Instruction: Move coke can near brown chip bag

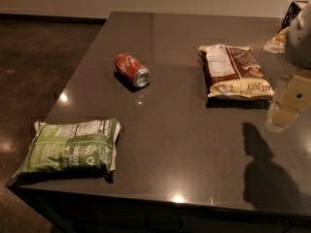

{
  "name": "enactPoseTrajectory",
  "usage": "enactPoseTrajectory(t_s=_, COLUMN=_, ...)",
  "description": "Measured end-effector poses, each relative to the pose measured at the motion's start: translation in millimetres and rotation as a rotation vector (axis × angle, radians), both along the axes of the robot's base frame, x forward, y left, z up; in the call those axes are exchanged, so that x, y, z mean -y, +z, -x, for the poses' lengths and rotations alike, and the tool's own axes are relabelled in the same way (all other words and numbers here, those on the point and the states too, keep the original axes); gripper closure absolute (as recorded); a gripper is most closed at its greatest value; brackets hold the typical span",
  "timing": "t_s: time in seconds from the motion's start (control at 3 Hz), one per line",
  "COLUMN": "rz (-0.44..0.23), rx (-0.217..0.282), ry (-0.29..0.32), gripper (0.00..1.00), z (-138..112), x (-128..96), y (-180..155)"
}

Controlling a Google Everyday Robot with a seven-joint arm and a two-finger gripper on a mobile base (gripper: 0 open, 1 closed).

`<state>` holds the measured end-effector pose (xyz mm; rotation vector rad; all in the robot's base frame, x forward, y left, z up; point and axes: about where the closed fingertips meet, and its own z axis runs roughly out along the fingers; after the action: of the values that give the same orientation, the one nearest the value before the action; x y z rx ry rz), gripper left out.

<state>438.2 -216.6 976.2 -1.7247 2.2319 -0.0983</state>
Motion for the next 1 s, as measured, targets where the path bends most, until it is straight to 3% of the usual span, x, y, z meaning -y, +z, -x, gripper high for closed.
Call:
enactPoseTrajectory(t_s=0.33, rz=-0.009, rx=-0.001, ry=-0.002, gripper=0.00, z=-7, x=-10, y=2)
enactPoseTrajectory(t_s=1.0, rz=-0.091, rx=-0.032, ry=-0.046, gripper=0.00, z=-62, x=-94, y=-4)
